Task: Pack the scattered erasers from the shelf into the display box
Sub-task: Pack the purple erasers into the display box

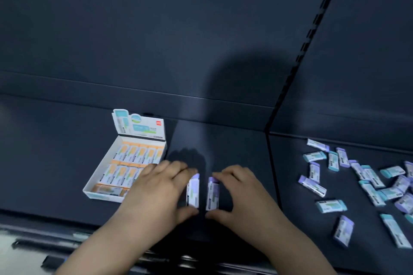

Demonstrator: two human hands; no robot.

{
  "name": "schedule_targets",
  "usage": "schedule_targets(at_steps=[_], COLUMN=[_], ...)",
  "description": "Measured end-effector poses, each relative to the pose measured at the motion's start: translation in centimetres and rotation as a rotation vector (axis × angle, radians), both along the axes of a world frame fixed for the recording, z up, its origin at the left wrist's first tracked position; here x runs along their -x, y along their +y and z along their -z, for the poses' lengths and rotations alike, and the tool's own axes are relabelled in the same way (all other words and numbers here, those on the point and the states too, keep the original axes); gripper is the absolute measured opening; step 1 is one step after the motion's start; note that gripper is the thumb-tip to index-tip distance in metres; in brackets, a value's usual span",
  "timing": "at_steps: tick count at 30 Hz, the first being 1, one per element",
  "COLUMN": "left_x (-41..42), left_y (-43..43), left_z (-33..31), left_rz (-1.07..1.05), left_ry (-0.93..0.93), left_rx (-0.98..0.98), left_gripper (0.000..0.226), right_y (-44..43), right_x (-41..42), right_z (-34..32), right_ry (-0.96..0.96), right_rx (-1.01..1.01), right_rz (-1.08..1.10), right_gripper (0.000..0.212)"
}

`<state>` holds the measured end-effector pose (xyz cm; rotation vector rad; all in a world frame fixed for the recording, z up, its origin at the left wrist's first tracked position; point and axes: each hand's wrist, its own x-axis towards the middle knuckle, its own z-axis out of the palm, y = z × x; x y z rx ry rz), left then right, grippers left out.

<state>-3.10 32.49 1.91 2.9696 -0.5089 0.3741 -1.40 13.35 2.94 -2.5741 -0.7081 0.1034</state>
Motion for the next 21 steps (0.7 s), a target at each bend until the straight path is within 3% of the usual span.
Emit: schedule_targets(at_steps=[7, 15, 21], left_x=[-0.5, -3.2, -4.1], left_y=[8.0, 17.8, 20.3], left_z=[-0.8, -1.4, -2.0], left_rz=[0.036, 0.133, 0.150], left_ry=[0.052, 0.083, 0.175], left_rx=[0.036, -0.060, 0.040], left_gripper=[0.075, 0.073, 0.073], right_y=[7.4, 17.4, 19.2], right_x=[0.2, -0.5, -0.6], right_z=[-0.5, -1.2, -1.7], right_ry=[-0.048, -0.061, -0.042], right_rx=[0.014, 0.011, 0.024], right_rz=[0.058, 0.247, 0.359], right_gripper=[0.075, 0.073, 0.075])
